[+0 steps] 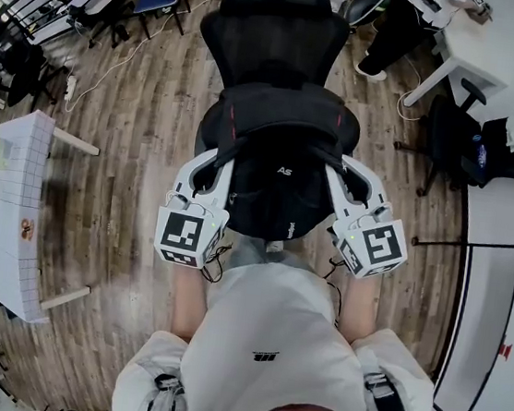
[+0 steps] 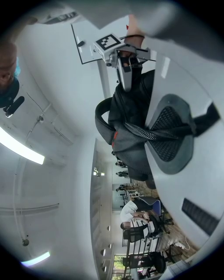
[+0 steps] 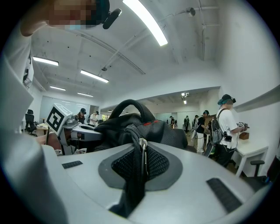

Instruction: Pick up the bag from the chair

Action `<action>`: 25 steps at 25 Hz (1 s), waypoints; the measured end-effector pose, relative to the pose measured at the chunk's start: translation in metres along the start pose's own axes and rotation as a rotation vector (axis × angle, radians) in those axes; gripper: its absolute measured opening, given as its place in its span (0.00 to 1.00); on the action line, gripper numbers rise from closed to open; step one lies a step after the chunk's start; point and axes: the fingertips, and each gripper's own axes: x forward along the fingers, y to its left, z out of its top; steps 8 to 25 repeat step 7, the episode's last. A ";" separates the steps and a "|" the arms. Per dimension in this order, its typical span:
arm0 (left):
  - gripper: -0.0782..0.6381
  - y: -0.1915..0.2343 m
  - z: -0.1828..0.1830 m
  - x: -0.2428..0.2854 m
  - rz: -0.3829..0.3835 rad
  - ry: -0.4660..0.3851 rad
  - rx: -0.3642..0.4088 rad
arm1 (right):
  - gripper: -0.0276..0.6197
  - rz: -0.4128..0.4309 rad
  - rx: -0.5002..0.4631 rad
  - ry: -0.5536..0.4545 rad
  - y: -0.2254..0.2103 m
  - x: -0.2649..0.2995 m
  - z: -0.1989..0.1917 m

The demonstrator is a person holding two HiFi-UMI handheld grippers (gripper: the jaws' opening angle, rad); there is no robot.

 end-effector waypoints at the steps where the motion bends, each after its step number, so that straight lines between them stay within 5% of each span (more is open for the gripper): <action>1: 0.13 0.001 0.000 0.001 -0.001 -0.001 0.001 | 0.09 -0.001 0.000 0.000 -0.001 0.002 0.000; 25: 0.13 0.010 -0.001 0.010 -0.003 -0.006 0.005 | 0.08 -0.001 -0.007 -0.005 -0.005 0.013 -0.001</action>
